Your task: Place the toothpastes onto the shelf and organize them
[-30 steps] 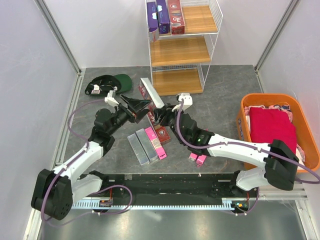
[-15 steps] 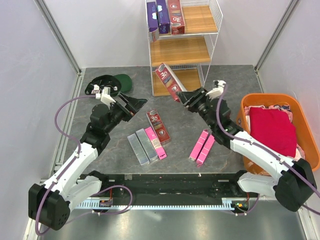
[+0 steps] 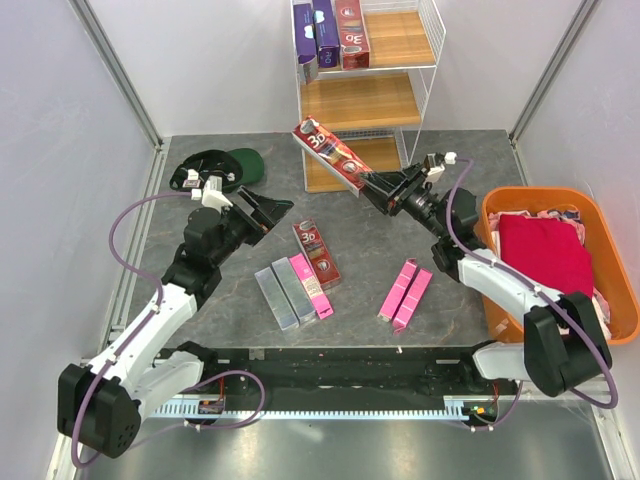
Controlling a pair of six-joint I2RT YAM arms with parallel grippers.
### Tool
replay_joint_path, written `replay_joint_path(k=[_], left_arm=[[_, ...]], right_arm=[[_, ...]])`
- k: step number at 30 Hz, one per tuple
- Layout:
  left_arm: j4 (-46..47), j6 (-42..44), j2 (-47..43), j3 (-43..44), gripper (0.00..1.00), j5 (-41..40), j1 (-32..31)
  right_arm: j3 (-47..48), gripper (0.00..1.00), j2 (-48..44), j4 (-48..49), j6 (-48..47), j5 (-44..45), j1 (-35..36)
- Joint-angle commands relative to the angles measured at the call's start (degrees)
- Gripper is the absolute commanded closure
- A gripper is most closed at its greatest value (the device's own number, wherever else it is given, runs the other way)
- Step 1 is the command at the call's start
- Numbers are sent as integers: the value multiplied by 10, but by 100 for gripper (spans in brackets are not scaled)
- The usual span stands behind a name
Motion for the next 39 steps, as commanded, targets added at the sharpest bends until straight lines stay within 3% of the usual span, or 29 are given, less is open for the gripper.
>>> replay_joint_path(k=[1, 8, 23, 33, 39], left_arm=[[2, 31, -1, 20, 0, -18, 3], [1, 32, 7, 21, 0, -20, 3], [3, 34, 13, 21, 0, -22, 3], [4, 36, 16, 23, 0, -20, 4], [1, 40, 23, 26, 0, -11, 3]], right_arm=[[53, 69, -36, 39, 2, -39, 1], [164, 69, -63, -72, -74, -28, -1], [395, 69, 36, -169, -173, 97, -28], [442, 69, 84, -187, -191, 250, -29], [496, 68, 134, -210, -188, 294, -32]])
